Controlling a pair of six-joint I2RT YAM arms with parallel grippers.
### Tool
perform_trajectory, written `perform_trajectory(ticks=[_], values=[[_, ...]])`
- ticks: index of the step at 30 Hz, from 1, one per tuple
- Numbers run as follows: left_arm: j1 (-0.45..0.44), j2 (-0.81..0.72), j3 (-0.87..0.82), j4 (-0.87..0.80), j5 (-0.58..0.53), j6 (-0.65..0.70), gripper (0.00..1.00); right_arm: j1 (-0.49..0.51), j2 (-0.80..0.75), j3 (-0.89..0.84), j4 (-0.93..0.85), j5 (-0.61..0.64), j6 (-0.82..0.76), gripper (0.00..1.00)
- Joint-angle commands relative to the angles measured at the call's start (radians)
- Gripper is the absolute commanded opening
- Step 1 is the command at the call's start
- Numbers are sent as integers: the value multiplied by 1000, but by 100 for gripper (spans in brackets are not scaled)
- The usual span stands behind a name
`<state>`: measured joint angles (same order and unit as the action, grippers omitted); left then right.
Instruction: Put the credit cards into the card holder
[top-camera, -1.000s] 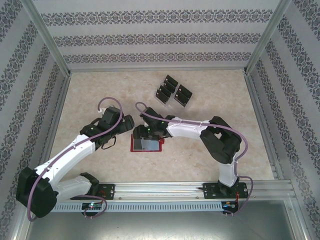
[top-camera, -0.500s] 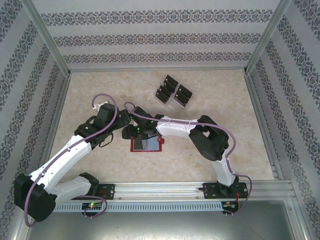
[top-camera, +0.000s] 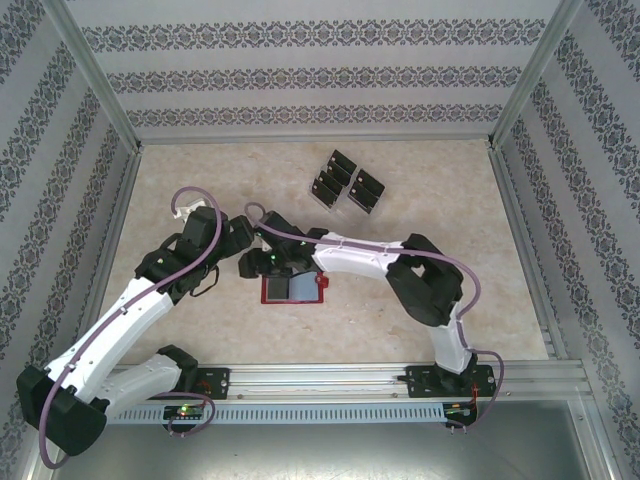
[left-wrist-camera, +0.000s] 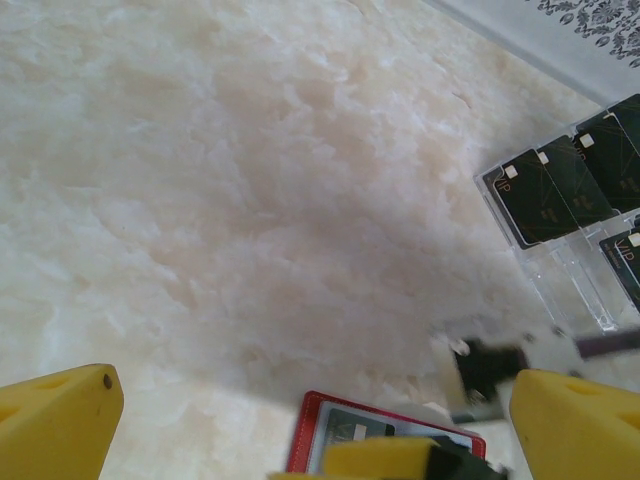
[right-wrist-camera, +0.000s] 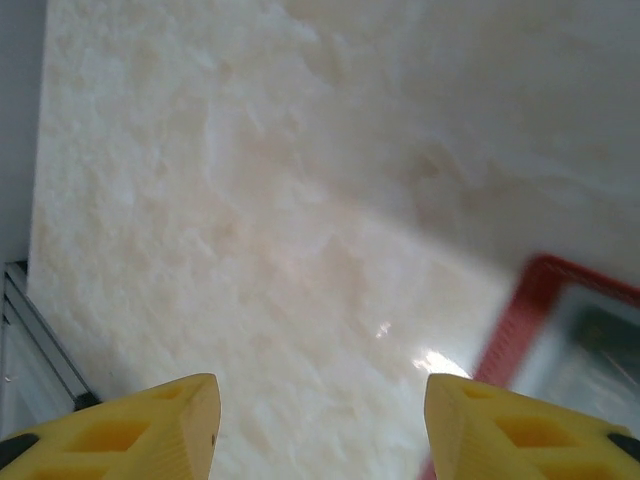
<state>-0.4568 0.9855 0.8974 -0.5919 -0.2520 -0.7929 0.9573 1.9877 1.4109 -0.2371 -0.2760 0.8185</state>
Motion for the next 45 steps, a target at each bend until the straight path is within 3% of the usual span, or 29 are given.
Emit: perform_trajectory(ticks=[1,12,30,45], values=[[-3,-13,6,-5,17,12,100,-37,-119,-105,-83,98,-25,59],[0,10,-29,0,32,22,100,-80,-215,-315,-101,169,-20,60],[1,22,-70,32,52,15,100,-62,-122,-248,-88,131,-22,59],[1,18,-78,44,57,17,100,-31,-173,-232,-108,136,-10,59]])
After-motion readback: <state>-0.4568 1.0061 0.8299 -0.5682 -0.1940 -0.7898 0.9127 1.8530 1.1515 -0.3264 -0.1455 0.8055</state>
